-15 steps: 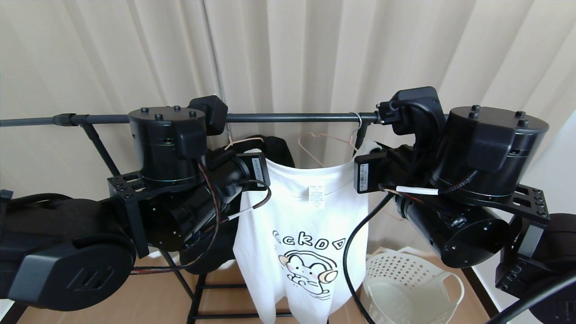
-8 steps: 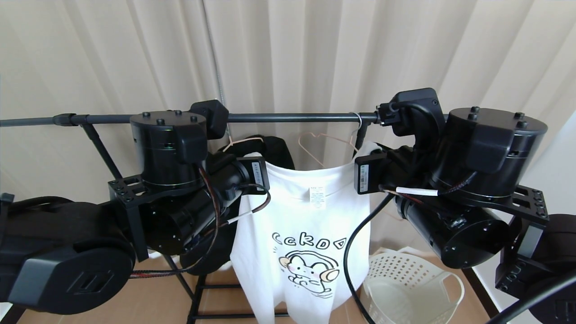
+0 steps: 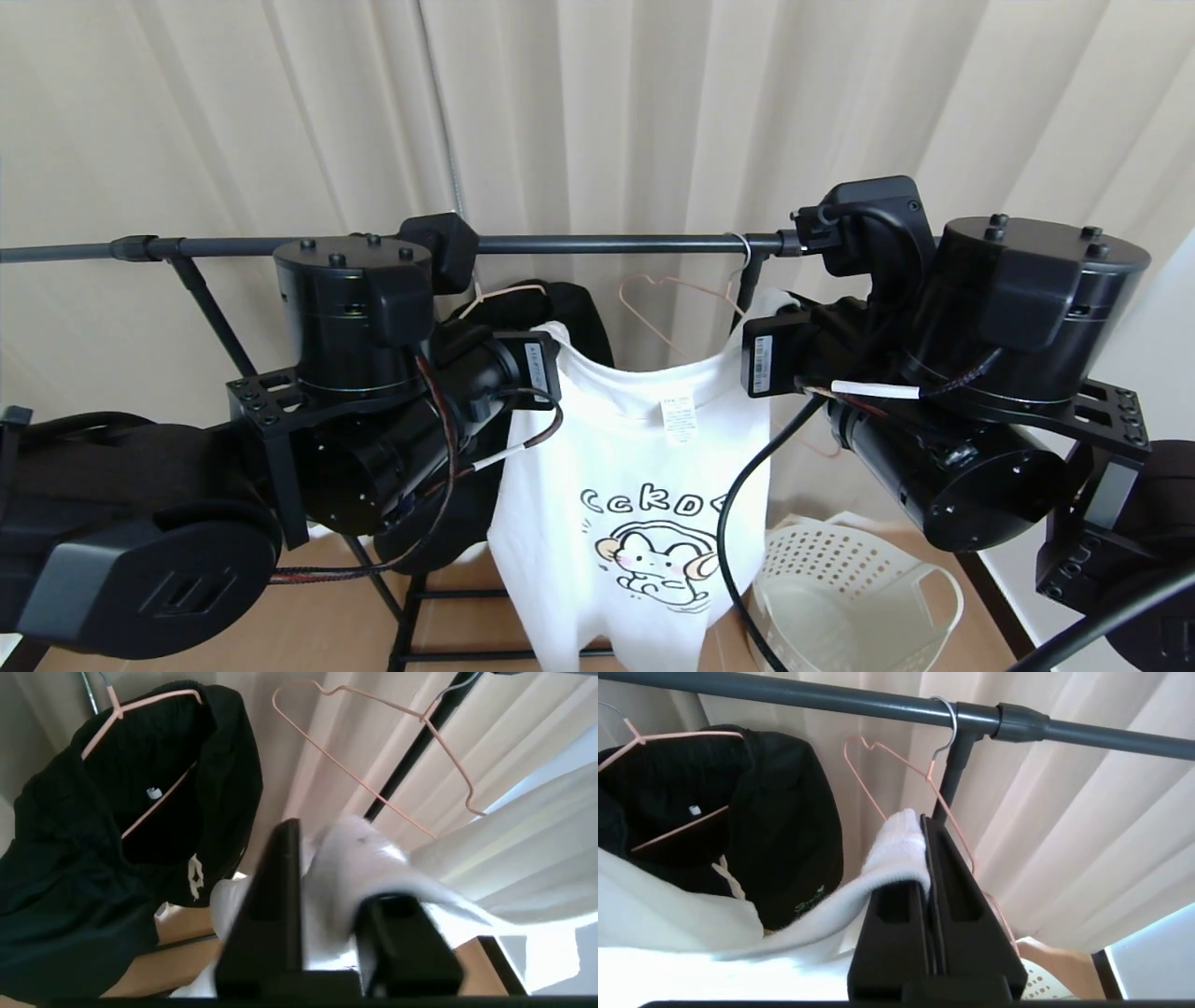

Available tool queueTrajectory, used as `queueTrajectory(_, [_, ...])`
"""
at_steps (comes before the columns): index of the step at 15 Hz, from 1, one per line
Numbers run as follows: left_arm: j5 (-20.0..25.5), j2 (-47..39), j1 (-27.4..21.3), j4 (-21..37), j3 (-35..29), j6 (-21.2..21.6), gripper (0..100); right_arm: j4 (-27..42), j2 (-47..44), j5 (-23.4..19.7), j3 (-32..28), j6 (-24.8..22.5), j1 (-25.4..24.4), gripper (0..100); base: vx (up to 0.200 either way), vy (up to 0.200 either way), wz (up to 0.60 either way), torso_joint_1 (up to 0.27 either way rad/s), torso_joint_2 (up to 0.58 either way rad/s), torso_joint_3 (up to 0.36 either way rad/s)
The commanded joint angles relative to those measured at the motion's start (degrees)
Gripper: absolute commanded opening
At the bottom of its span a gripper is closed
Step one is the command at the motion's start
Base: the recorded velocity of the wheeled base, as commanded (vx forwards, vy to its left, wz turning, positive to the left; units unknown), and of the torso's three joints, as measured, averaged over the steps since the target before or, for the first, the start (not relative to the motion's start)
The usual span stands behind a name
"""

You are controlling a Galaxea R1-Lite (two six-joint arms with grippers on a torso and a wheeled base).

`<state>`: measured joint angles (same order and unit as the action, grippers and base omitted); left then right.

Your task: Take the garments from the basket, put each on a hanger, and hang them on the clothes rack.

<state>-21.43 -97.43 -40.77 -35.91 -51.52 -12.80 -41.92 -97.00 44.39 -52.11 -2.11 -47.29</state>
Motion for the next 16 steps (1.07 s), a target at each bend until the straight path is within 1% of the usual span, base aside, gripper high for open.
queueTrajectory(1, [-0.01, 0.13, -0.02, -0.03, 0.1, 0.14, 100, 0.0, -0.03, -0.18, -0.09, 0.0, 0.18, 0, 0.0, 0.0, 0.0, 0.0, 0.0, 0.0])
queueTrajectory(5, [0.07, 0.04, -0.02, 0.05, 0.37, 0.32, 100, 0.0, -0.21, -0.26, -0.18, 0.0, 1.06, 0, 0.0, 0.0, 0.0, 0.0, 0.0, 0.0])
queueTrajectory(13, [0.86, -0.13, 0.07, 0.41, 2.47, 3.57, 100, 0.0, -0.21, -0.26, -0.27, 0.0, 2.2, 0, 0.0, 0.0, 0.0, 0.0, 0.0, 0.0])
queueTrajectory(14, [1.66, -0.13, 0.07, 0.58, 2.91, 4.19, 100, 0.0, -0.21, -0.26, -0.27, 0.0, 2.2, 0, 0.0, 0.0, 0.0, 0.0, 0.0, 0.0])
queueTrajectory(15, [3.85, -0.13, 0.16, 0.58, 3.88, 4.71, 100, 0.0, -0.21, -0.26, -0.27, 0.0, 2.38, 0, 0.0, 0.0, 0.0, 0.0, 0.0, 0.0])
queueTrajectory(16, [3.85, -0.13, 0.16, 0.58, 3.88, 4.71, 100, 0.0, -0.21, -0.26, -0.27, 0.0, 2.38, 0, 0.0, 0.0, 0.0, 0.0, 0.0, 0.0])
